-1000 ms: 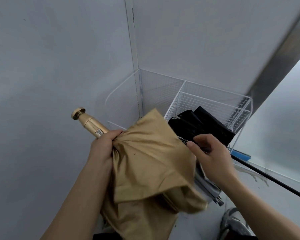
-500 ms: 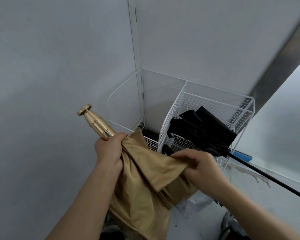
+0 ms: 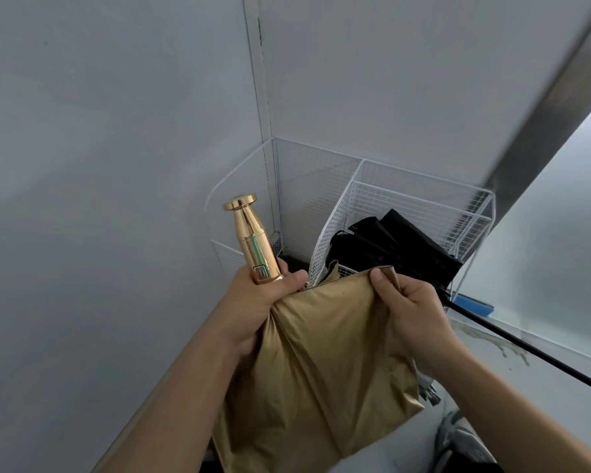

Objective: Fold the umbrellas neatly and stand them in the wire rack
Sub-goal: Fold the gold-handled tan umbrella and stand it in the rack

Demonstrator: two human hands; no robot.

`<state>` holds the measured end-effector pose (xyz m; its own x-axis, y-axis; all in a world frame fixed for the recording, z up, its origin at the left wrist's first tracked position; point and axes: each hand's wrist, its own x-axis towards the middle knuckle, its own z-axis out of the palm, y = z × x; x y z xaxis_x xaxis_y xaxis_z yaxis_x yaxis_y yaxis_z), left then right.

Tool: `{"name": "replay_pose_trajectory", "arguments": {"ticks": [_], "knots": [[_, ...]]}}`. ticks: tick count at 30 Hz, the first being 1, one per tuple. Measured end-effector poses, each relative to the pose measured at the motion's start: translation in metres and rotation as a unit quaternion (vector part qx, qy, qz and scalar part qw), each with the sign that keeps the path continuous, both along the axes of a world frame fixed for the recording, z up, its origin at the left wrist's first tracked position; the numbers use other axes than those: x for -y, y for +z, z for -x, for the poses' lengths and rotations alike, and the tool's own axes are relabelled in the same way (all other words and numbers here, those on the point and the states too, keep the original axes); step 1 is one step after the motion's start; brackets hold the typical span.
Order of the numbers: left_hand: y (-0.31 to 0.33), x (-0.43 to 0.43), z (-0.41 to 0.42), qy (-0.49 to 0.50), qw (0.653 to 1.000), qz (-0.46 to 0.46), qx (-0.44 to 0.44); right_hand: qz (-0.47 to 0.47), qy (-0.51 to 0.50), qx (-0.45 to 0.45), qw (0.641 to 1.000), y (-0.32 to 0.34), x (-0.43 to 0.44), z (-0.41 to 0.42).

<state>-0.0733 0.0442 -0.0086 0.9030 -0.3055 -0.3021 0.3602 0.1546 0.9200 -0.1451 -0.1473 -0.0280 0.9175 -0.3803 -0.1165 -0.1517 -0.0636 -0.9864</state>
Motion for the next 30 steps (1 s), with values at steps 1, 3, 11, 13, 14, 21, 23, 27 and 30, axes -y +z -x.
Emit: {"name": "replay_pose_trajectory", "arguments": {"ticks": [1, 3, 11, 13, 14, 21, 23, 27, 30], "knots": [[0.001, 0.001, 0.002, -0.026, 1.000, 0.014, 0.007, 0.005, -0.008, -0.002, 1.000, -0.001, 0.001, -0.001], [0.001, 0.005, 0.006, -0.063, 0.997, 0.041, 0.015, 0.028, -0.020, -0.007, 0.999, -0.005, 0.003, -0.002], [-0.004, 0.001, -0.004, 0.034, 0.997, 0.074, -0.006, 0.072, 0.046, -0.081, 0.993, -0.014, 0.007, -0.002], [-0.004, -0.008, -0.012, 0.088, 0.994, 0.062, -0.002, 0.080, 0.070, -0.108, 0.988, -0.016, 0.011, 0.000], [-0.003, -0.013, -0.014, 0.107, 0.992, 0.059, 0.001, 0.084, 0.080, -0.114, 0.987, -0.017, 0.012, 0.001], [0.006, -0.031, -0.023, 0.204, 0.972, 0.116, -0.030, 0.072, 0.022, -0.056, 0.996, -0.009, 0.023, -0.005], [0.005, -0.032, -0.023, 0.197, 0.972, 0.120, -0.041, 0.032, 0.018, -0.050, 0.998, -0.008, 0.025, -0.006], [0.003, -0.036, -0.025, 0.147, 0.975, 0.149, -0.070, -0.023, 0.068, -0.096, 0.993, -0.012, 0.028, -0.005], [0.006, -0.035, -0.022, 0.107, 0.974, 0.182, -0.078, 0.024, 0.005, -0.073, 0.997, -0.013, 0.026, -0.005]]}}
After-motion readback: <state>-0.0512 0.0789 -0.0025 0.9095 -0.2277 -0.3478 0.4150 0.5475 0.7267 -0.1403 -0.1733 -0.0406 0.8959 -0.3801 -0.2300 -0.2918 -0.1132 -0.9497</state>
